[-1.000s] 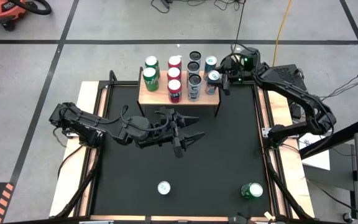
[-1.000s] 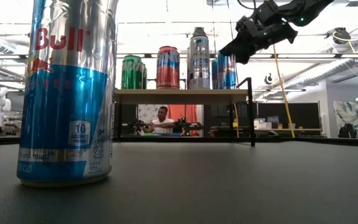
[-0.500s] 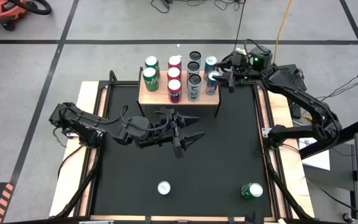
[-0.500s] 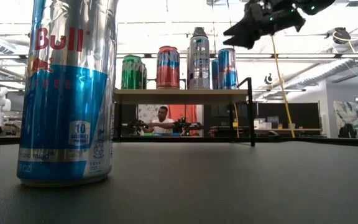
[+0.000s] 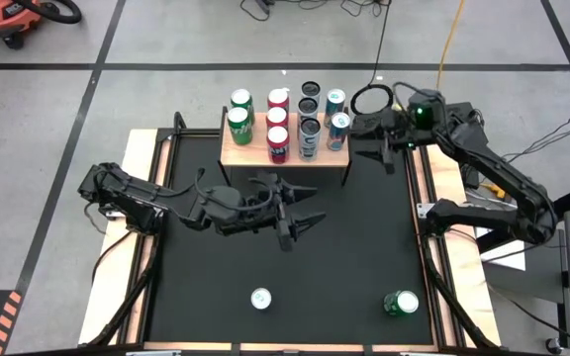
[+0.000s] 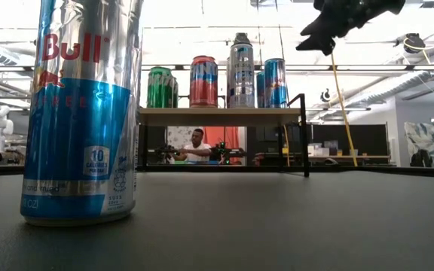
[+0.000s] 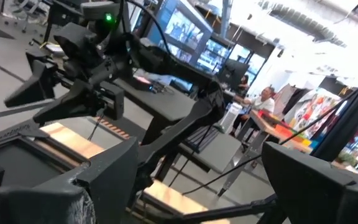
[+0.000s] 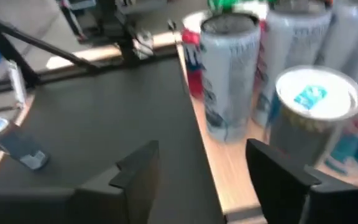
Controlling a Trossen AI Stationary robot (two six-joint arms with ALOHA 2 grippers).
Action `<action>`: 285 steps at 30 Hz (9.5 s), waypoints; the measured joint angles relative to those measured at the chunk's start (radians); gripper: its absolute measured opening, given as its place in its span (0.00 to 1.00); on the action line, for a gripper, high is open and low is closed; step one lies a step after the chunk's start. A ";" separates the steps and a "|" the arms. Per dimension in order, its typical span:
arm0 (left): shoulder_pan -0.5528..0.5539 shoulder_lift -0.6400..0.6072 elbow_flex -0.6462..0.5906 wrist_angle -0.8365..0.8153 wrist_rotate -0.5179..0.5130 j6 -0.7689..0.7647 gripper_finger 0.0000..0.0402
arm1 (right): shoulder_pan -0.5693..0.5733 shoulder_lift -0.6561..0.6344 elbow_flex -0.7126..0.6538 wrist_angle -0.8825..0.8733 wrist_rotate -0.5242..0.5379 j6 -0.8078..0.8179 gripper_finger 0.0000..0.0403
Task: Place canned beverage on shelf
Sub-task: Put the top blue soda can on the shelf aligned with the other blue soda can, then put the green soda can on the shelf aligned with the other green soda can
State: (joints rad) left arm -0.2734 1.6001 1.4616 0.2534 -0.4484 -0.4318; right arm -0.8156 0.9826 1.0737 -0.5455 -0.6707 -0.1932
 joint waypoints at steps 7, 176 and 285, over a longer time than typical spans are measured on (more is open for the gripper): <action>0.005 0.000 0.000 -0.029 0.000 0.001 0.85 | 0.023 0.059 0.000 -0.006 0.124 -0.003 0.38; -0.178 -0.083 -0.001 -0.647 0.027 -0.202 0.85 | 0.884 -0.046 0.317 -0.566 0.232 0.655 0.00; -0.177 -0.085 0.000 -0.664 0.105 -0.215 0.85 | 1.862 0.330 -0.122 -0.249 0.748 1.362 0.71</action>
State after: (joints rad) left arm -0.4507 1.5150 1.4616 -0.4110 -0.3436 -0.6466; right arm 1.0465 1.3121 0.9520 -0.7949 0.0776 1.1690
